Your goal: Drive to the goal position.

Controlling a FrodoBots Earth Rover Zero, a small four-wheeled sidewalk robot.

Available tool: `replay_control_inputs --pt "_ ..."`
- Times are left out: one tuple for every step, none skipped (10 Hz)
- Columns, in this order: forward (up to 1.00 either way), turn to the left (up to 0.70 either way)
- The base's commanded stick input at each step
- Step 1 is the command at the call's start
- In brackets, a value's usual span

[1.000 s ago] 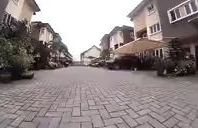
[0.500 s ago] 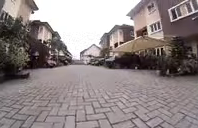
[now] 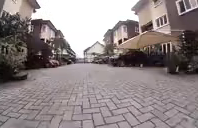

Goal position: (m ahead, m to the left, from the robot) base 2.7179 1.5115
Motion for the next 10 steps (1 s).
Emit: replay_control_inputs --pt "0.70 0.05" --pt "0.70 0.01" --pt "0.70 0.00" --pt "0.70 0.00" --pt "0.70 0.00" --pt "0.70 0.00" --pt "0.70 0.00" --pt "0.70 0.00" --pt "0.70 0.00" --pt "0.70 0.00"
